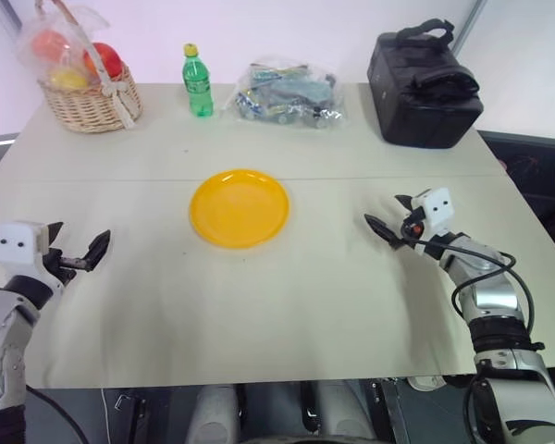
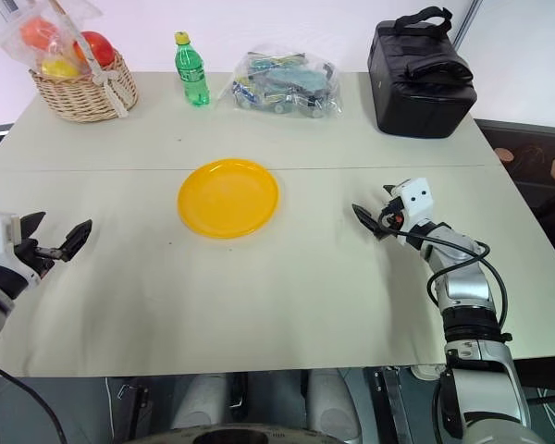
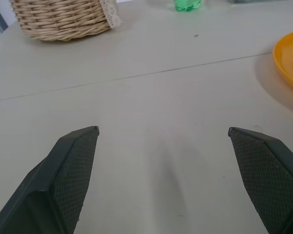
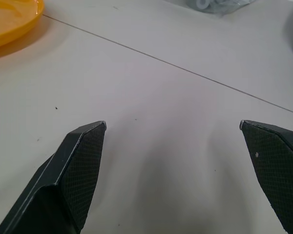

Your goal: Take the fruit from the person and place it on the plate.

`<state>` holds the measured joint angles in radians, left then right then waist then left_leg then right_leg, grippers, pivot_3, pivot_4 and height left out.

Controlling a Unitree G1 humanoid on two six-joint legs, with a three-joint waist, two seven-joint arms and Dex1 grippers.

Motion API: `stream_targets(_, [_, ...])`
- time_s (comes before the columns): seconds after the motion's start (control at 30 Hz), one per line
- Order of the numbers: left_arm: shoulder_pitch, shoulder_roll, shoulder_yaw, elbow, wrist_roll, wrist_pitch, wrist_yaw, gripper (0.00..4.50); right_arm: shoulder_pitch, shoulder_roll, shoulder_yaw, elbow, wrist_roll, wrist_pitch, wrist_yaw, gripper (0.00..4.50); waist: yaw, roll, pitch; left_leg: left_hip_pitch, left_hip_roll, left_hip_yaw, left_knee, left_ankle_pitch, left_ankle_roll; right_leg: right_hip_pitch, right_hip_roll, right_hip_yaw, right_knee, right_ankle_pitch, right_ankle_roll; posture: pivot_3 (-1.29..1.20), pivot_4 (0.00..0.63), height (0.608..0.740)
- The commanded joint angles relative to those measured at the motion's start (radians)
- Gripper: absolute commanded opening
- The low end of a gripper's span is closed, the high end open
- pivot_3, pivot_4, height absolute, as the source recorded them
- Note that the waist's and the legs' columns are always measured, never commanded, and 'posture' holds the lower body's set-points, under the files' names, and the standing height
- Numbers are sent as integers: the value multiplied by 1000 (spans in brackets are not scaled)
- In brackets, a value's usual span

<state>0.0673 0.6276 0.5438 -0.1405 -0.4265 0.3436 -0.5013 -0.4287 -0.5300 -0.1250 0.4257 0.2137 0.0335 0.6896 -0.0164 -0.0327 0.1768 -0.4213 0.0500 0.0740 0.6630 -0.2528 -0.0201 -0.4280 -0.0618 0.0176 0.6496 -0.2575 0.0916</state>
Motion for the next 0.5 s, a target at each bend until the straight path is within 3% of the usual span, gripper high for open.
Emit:
stream_targets(0.03, [-4, 14, 17, -32, -13, -3, -11, 4443, -1, -5, -24, -43, 16, -8, 0, 4500, 0, 0, 0, 0, 0, 0, 0, 0, 0, 0, 0, 0, 0, 0, 0, 0, 150, 740])
stream_targets(0.5, [-24, 10, 2, -29, 4, -11, -6, 4443, 5, 0, -24, -39, 14, -15, -5, 4500, 1, 0, 0, 0, 0, 0, 0, 0, 0, 0, 0, 0, 0, 0, 0, 0, 150, 740])
